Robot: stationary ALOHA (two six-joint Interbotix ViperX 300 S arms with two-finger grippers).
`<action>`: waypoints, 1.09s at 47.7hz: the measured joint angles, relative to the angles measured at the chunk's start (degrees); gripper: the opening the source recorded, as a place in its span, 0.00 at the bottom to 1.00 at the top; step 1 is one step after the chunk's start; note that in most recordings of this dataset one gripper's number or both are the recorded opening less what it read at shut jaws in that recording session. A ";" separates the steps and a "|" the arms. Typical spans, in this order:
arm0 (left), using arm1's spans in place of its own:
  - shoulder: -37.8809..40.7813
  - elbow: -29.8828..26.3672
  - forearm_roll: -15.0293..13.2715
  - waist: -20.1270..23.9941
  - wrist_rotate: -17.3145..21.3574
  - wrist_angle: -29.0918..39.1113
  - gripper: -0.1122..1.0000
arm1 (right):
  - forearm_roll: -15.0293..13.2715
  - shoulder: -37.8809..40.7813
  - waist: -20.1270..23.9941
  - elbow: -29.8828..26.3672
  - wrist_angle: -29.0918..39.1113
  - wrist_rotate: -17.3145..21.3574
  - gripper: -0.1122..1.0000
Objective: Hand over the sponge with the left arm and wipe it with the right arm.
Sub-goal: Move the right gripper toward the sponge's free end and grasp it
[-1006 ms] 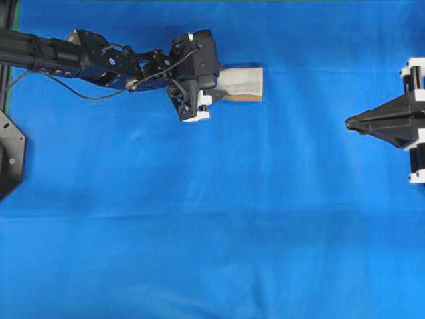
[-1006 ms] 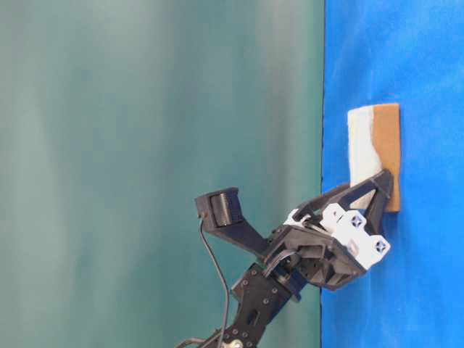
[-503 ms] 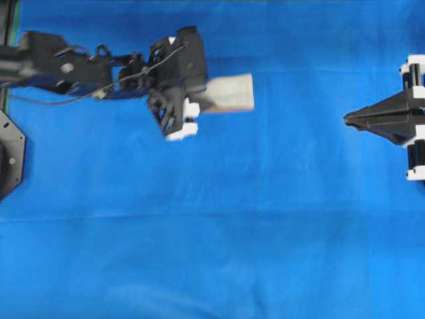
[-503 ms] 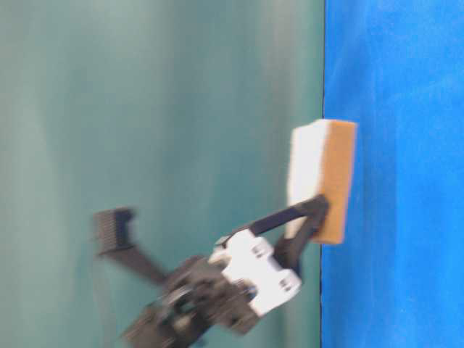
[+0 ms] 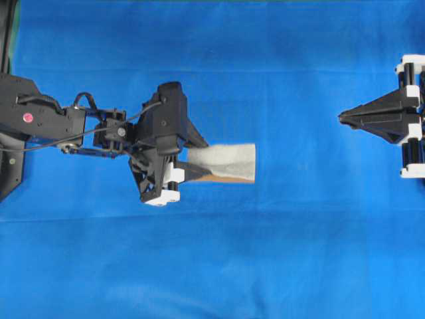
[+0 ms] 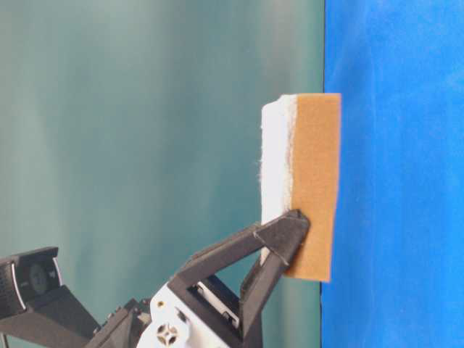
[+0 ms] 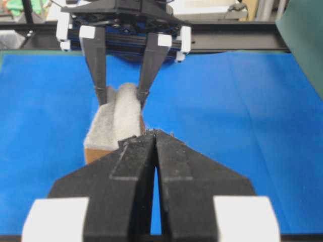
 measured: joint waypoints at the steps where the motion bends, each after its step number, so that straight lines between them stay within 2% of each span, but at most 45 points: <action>1: 0.00 0.00 0.00 0.00 0.00 -0.09 0.46 | 0.09 0.09 0.00 0.00 0.09 0.18 0.10; 15: 0.26 0.00 0.00 0.18 0.35 0.00 0.46 | 0.09 3.96 1.58 -2.55 -0.62 2.81 0.10; 28: 0.44 0.00 -0.09 0.44 0.44 -0.09 0.46 | 0.09 14.94 5.27 -9.67 -0.79 4.48 0.13; 30: 0.44 0.00 -0.09 0.44 0.70 -0.09 0.46 | 0.09 16.61 5.27 -10.72 -0.62 4.75 0.21; 37: 0.44 0.00 0.00 0.44 0.79 -0.09 0.46 | 0.09 23.20 5.27 -14.33 0.35 5.19 0.61; 40: 0.44 0.09 0.00 0.44 0.79 -0.09 0.46 | 0.09 25.66 5.27 -15.64 1.32 5.19 0.72; 43: 0.44 0.00 0.00 0.44 0.88 0.00 0.46 | 0.09 28.56 5.27 -17.58 2.64 5.19 0.76; 52: 0.44 0.00 0.00 0.44 1.23 0.00 0.46 | 0.09 34.80 5.27 -21.97 5.89 5.19 0.76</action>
